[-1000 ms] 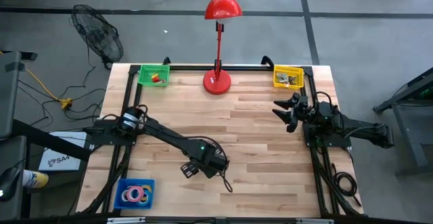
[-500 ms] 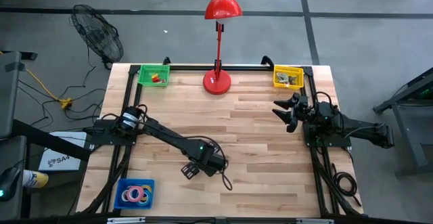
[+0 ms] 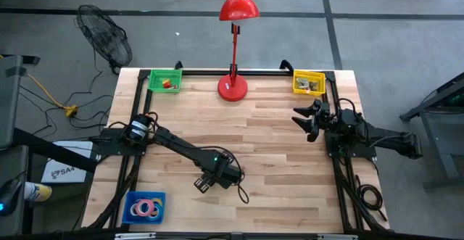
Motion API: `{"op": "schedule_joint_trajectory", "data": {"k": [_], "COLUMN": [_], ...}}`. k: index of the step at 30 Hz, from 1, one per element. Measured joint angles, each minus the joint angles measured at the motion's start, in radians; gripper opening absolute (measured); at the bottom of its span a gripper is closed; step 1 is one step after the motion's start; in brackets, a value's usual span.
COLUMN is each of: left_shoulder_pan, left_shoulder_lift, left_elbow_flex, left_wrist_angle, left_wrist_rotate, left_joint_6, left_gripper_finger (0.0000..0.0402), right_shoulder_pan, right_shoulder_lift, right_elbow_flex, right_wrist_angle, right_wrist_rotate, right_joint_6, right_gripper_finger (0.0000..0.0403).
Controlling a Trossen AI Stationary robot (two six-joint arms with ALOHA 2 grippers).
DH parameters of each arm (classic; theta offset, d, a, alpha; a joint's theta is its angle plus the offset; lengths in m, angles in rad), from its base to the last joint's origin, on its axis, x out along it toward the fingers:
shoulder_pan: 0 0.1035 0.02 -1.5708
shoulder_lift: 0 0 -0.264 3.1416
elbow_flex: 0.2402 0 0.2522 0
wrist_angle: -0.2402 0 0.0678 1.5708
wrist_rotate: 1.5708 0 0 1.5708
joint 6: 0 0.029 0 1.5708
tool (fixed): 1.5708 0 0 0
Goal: Pick and place Stapler, Stapler remover, tape
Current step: Put the green stapler into the green basket
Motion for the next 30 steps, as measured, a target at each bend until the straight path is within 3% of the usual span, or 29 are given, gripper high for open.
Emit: {"op": "schedule_joint_trajectory", "data": {"k": [30], "left_shoulder_pan": [0.000], "left_shoulder_lift": [0.001], "left_elbow_flex": [-0.002], "left_wrist_angle": [0.015], "left_wrist_rotate": [-0.001], "left_joint_6": [-0.009], "left_gripper_finger": [0.0077], "right_shoulder_pan": [0.000], "right_shoulder_lift": [0.000], "right_elbow_flex": [0.000], "right_wrist_angle": [0.000], "right_wrist_rotate": [0.000], "right_joint_6": [0.000], "right_gripper_finger": [0.0222]}}
